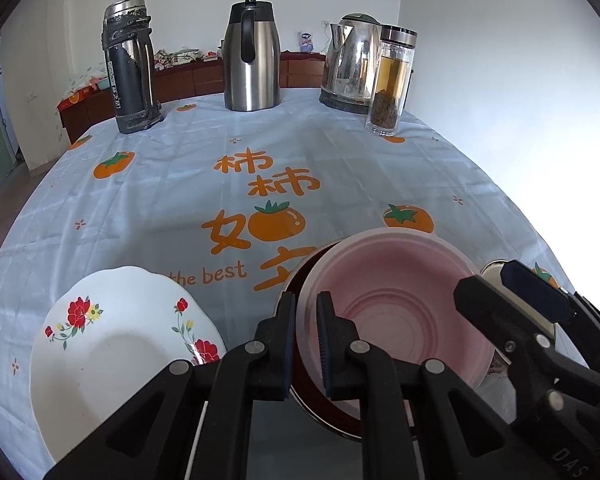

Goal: Organize plates and bowls
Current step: 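Lift the red plastic bowl with the left gripper and lower it into the steel bowl, then open the left gripper and pull it back from the bowls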

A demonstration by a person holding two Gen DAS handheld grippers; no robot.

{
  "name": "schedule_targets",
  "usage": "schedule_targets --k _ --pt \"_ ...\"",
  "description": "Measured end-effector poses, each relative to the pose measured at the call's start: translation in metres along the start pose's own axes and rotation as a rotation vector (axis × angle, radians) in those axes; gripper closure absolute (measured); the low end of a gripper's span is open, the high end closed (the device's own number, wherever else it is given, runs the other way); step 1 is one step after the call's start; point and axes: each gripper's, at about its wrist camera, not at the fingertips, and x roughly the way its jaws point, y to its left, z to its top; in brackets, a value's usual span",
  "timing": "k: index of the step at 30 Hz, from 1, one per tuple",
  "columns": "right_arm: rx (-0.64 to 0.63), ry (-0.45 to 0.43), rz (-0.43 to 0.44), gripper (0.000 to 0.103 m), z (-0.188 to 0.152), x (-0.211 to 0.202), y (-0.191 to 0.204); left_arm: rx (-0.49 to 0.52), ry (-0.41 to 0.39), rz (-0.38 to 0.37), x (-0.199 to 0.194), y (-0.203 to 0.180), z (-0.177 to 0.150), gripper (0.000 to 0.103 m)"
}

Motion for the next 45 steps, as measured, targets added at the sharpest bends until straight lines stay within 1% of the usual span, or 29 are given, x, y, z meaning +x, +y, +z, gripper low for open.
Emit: schedule_targets --k 3,5,7,8,9,10,11,12,14,18,21,23,25,28,29,30,31,32,37,45 --pt "0.022 -0.019 -0.006 0.043 0.002 -0.005 -0.003 0.001 -0.017 0.005 -0.007 0.002 0.000 0.090" --pt "0.029 -0.024 -0.010 0.043 0.003 -0.008 -0.005 0.003 -0.041 0.025 -0.014 0.003 0.001 0.090" --pt "0.032 -0.028 -0.027 0.047 0.001 -0.013 -0.005 0.002 -0.066 0.027 -0.022 0.005 0.000 0.090" --pt "0.033 -0.031 -0.040 0.054 0.000 -0.015 -0.005 0.003 -0.075 0.026 -0.025 0.006 -0.001 0.090" --pt "0.034 -0.034 -0.068 0.069 -0.001 -0.017 -0.006 0.001 -0.081 0.027 -0.028 0.006 -0.003 0.090" --pt "0.031 -0.031 -0.089 0.077 -0.002 -0.016 -0.006 0.000 -0.083 0.029 -0.029 0.007 -0.005 0.090" --pt "0.027 -0.020 -0.105 0.090 -0.002 -0.015 -0.007 -0.001 -0.078 0.033 -0.030 0.007 -0.008 0.090" --pt "0.024 0.000 -0.108 0.092 -0.003 -0.012 -0.007 -0.004 -0.072 0.035 -0.031 0.008 -0.010 0.090" --pt "0.034 0.027 -0.088 0.094 -0.005 -0.006 -0.010 -0.017 -0.061 0.033 -0.032 0.011 -0.015 0.090" --pt "0.007 0.052 -0.085 0.094 -0.010 0.004 -0.005 -0.036 -0.056 0.034 -0.039 0.017 -0.025 0.090" --pt "0.015 0.060 -0.079 0.094 -0.012 0.005 -0.005 -0.034 -0.056 0.041 -0.043 0.018 -0.029 0.090" --pt "0.029 0.053 -0.070 0.094 -0.011 -0.002 -0.004 -0.037 -0.058 0.045 -0.047 0.019 -0.030 0.090" --pt "0.030 0.025 -0.068 0.091 -0.009 -0.015 -0.003 -0.038 -0.066 0.048 -0.051 0.019 -0.030 0.090" --pt "0.025 -0.014 -0.084 0.089 -0.009 -0.037 0.002 -0.019 -0.084 0.061 -0.060 0.014 -0.034 0.090" --pt "0.025 -0.018 -0.085 0.080 -0.009 -0.040 0.002 -0.009 -0.093 0.072 -0.063 0.012 -0.035 0.090" --pt "0.027 -0.022 -0.081 0.067 -0.011 -0.048 0.002 -0.001 -0.101 0.082 -0.066 0.010 -0.037 0.090" --pt "0.028 -0.026 -0.080 0.061 -0.012 -0.052 0.003 0.006 -0.107 0.090 -0.069 0.008 -0.038 0.090" --pt "0.031 -0.031 -0.079 0.052 -0.014 -0.057 0.003 0.012 -0.111 0.094 -0.072 0.007 -0.040 0.090" --pt "0.050 -0.051 -0.075 0.051 -0.025 -0.081 0.000 0.021 -0.114 0.087 -0.084 0.001 -0.050 0.087" --pt "0.056 -0.059 -0.084 0.051 -0.041 -0.101 -0.004 0.038 -0.108 0.083 -0.092 -0.012 -0.064 0.086"
